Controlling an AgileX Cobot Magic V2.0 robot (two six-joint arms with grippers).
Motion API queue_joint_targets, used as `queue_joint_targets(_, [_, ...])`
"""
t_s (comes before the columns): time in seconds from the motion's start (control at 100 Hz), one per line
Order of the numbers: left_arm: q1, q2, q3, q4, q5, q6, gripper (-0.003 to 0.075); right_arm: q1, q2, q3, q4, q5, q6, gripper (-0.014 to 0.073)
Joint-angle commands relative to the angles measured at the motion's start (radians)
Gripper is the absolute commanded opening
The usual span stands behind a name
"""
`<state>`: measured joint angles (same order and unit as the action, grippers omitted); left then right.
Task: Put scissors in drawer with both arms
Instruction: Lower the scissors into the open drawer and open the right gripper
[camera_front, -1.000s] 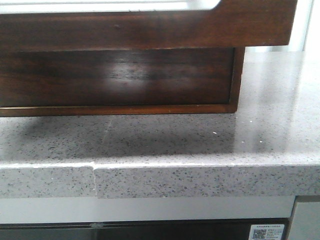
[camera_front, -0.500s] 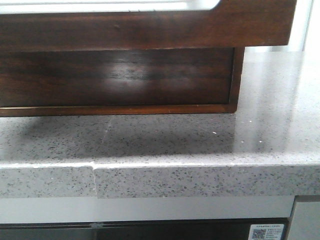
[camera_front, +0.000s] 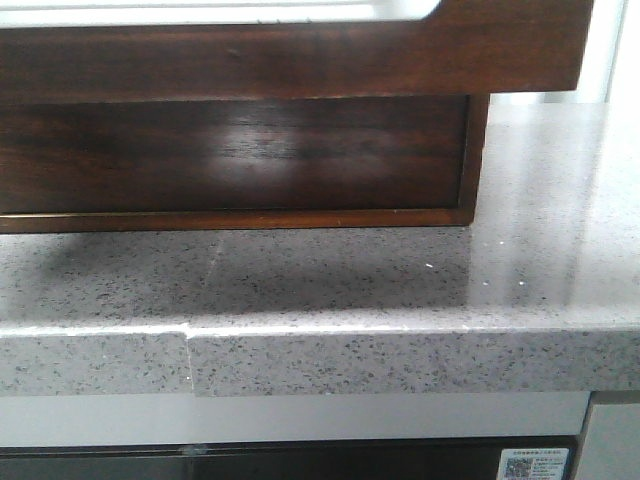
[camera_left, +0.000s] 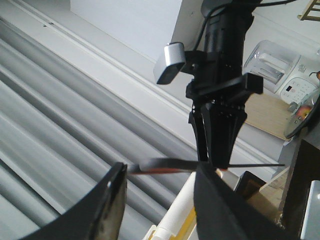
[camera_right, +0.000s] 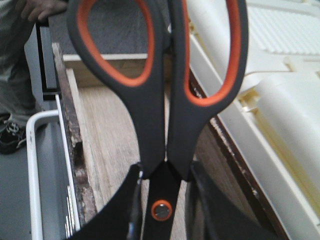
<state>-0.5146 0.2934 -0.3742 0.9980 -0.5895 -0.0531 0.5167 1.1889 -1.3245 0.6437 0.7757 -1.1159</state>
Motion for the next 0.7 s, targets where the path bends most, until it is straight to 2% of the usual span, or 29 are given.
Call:
queue_joint_targets(0.0, [-0.006,0.009,-0.033,-0.053,-0.020,-0.016,0.0293,0.027,0.014,-0.034,-0.036,-0.066,-0.017,-0.0069])
queue_joint_targets(0.08, [-0.006,0.009,-0.033,-0.053,-0.020,-0.016,0.0293,0.040,0.040,-0.034,-0.072,-0.066,-0.017,-0.0069])
queue_joint_targets(0.69, [-0.006,0.009,-0.033,-0.053,-0.020,-0.017,0.0293,0.039,0.145,-0.034,-0.087,-0.102,-0.017,-0.0068])
